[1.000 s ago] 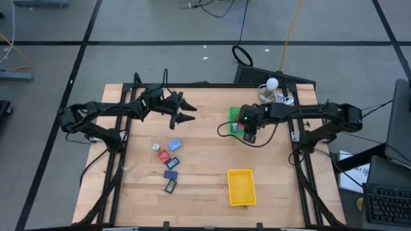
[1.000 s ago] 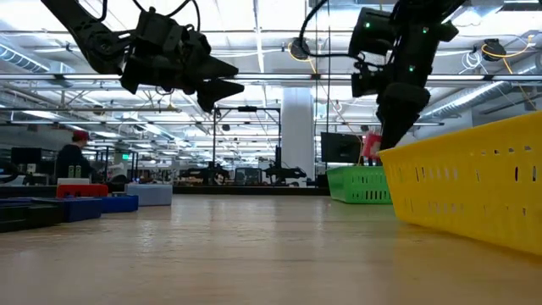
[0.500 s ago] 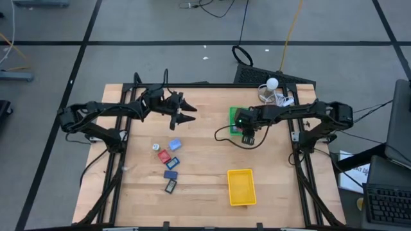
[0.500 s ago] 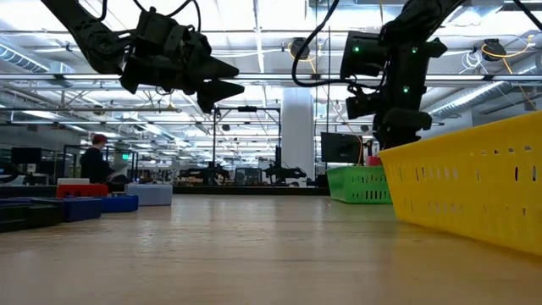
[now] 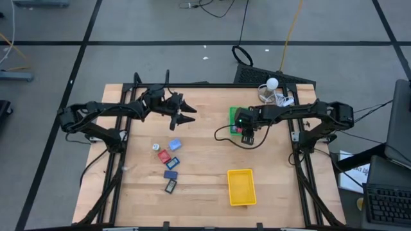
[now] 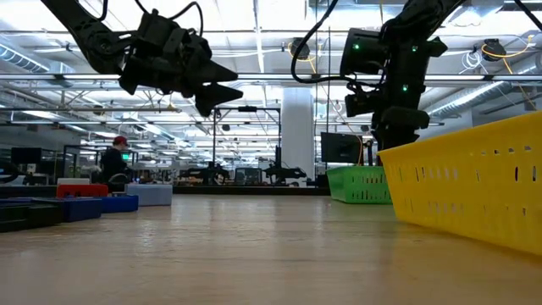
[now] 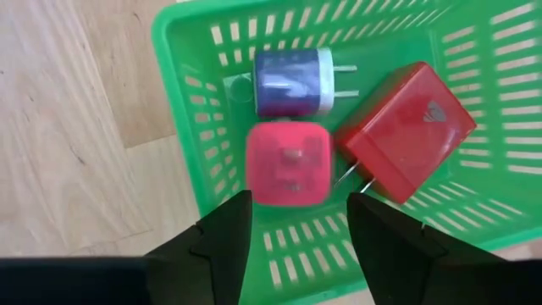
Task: Pick & Place Office items
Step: Put the green charger adapter into the green bin
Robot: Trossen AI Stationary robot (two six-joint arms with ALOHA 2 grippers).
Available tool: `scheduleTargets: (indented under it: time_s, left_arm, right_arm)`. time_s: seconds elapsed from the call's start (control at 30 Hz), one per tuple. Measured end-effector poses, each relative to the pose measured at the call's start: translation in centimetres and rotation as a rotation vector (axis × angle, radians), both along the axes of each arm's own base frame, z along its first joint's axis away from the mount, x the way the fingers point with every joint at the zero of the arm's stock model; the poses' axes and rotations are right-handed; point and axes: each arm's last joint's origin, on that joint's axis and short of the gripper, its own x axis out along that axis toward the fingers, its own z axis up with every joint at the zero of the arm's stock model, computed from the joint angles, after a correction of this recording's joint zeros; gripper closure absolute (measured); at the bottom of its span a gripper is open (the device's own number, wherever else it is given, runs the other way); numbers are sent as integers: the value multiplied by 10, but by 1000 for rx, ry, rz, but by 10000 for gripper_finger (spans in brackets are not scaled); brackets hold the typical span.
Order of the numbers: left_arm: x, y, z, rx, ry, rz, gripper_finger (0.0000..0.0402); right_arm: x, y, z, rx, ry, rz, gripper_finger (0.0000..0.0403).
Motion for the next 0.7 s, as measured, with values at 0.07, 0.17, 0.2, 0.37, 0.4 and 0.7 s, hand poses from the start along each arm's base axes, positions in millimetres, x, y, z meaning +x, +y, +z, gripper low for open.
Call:
scheduleTargets:
  time_s: [0.07, 0.17, 0.2, 0.37, 0.4, 0.7]
  left_arm:
    - [0, 0, 0, -2, 1, 0, 172]
    - [0, 0, 0, -4, 1, 1, 172]
    - [0, 0, 0, -4, 1, 1, 172]
    - [0, 0, 0, 2, -1, -1, 172]
    - [0, 0, 0, 2, -1, -2, 172]
    - [0, 0, 0, 2, -1, -1, 172]
  right_arm:
    - [0, 0, 0, 0, 0, 0, 222]
    - [-2, 0, 3, -1, -8, 0, 225]
    - [-2, 1, 5, -2, -15, -5, 225]
    - [-9, 2, 23, -5, -96, -47, 227]
    - [-11, 3, 28, -7, -120, -54, 227]
    - [-30, 7, 71, -39, -387, -97, 231]
